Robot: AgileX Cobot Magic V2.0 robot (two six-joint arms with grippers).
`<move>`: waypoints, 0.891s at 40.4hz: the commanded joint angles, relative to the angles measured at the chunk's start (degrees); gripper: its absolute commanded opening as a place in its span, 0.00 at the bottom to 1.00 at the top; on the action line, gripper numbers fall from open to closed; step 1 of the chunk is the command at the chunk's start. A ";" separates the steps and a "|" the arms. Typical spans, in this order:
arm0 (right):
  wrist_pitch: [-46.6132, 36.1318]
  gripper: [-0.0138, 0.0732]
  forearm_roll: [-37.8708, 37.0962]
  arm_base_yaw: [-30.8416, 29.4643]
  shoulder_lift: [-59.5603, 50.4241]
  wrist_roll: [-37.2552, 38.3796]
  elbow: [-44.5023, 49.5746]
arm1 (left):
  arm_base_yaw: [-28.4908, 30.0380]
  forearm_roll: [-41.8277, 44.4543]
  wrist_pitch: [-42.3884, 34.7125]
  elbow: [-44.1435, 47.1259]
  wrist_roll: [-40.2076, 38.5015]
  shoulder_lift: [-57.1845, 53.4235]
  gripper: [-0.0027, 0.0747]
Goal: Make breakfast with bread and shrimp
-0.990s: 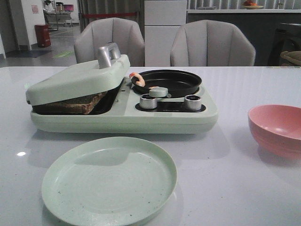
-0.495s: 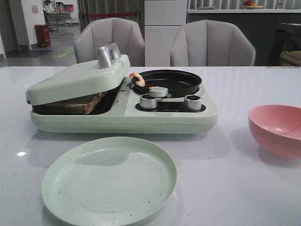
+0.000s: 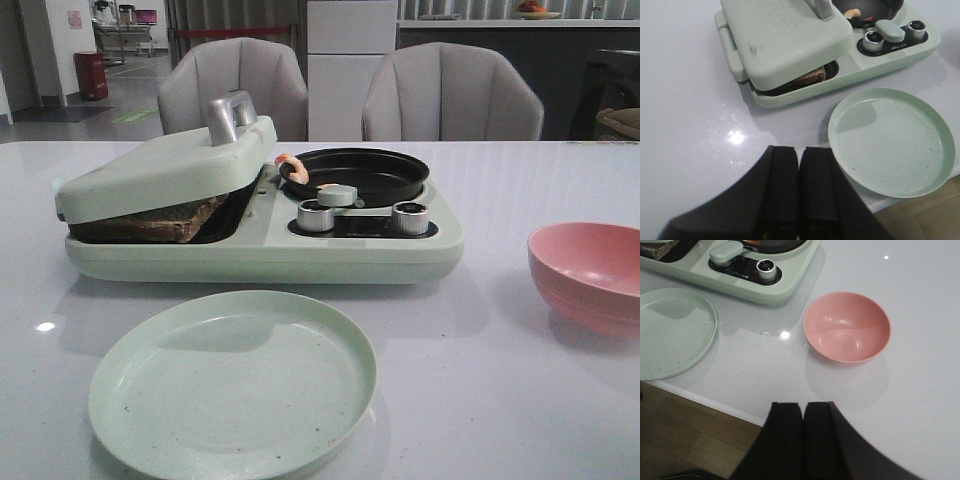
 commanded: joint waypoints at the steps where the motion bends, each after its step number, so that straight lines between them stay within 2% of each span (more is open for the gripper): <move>1: -4.30 0.20 -0.19 0.09 0.40 -0.33 -1.51 | -0.37 -0.54 -4.58 -1.51 -0.58 0.04 0.16; 8: -4.16 0.20 -0.19 0.09 0.40 -0.33 -1.51 | 0.46 -0.77 -5.22 -0.20 -0.35 -4.60 0.16; 12: -4.16 0.20 -0.19 0.09 0.40 -0.33 -1.51 | 2.67 2.41 -9.88 2.21 0.32 -8.41 0.16; 20: -4.16 0.20 -0.19 0.09 0.40 -0.33 -1.51 | 6.77 3.24 -24.85 15.93 0.32 -19.42 0.16; 32: -4.16 0.20 -0.19 0.09 0.40 -0.33 -1.51 | 8.67 1.51 -39.00 35.69 0.32 -35.26 0.16; 36: -3.96 0.20 -0.19 0.09 0.46 -0.33 -1.51 | 8.67 -1.21 -42.96 39.34 0.32 -35.08 0.16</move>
